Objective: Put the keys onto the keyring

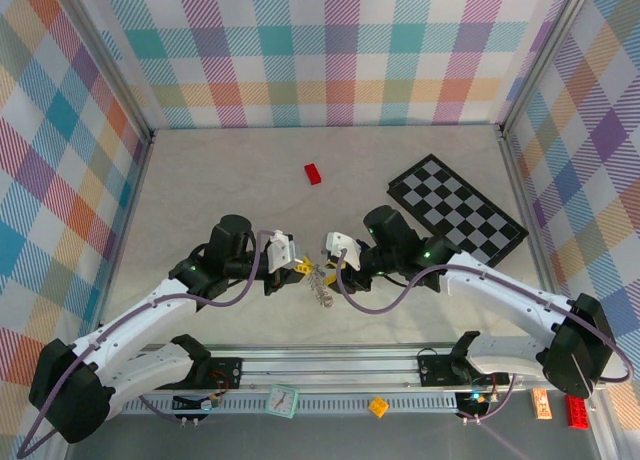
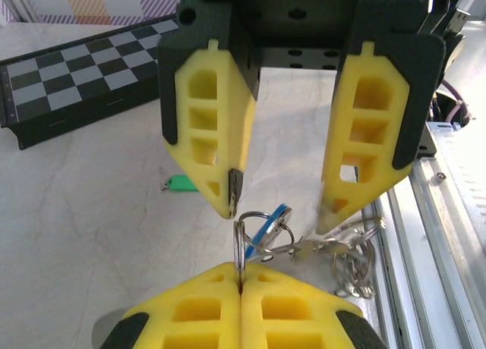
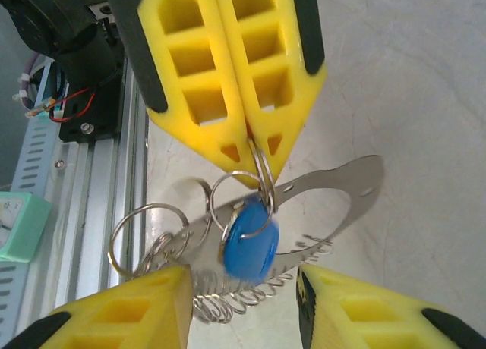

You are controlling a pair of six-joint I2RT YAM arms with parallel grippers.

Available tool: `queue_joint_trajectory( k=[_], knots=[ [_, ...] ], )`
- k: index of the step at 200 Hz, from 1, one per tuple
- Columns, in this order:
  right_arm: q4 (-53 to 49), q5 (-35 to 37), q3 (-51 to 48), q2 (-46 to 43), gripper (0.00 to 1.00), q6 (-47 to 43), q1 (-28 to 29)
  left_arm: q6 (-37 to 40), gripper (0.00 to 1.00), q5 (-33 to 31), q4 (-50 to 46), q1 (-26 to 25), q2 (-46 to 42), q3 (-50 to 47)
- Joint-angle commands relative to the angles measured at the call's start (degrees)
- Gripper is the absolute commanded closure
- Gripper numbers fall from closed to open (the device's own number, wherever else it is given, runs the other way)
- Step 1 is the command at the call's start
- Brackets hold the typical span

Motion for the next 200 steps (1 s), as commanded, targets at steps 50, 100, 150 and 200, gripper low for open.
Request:
queue_joint_trajectory(
  k=[50, 100, 150, 200],
  knots=[
    [5.3, -3.2, -0.4, 1.2, 0.73, 3.8, -0.1, -0.4, 1.0, 3.1, 3.2, -0.4, -1.2, -1.5],
    [3.8, -3.8, -0.9, -0.1, 0.63, 2.7, -0.1, -0.4, 1.0, 3.2, 3.5, -0.4, -1.0, -1.5],
    [7.0, 0.6, -5.4, -7.2, 0.55, 0.0, -0.2, -0.2, 1.0, 2.7, 3.8, -0.4, -1.1, -1.7],
    [9.0, 3.5, -5.5, -6.3, 0.55, 0.5, -0.3, -0.1, 1.0, 2.9, 4.1, -0.4, -1.5, -2.0]
  ],
)
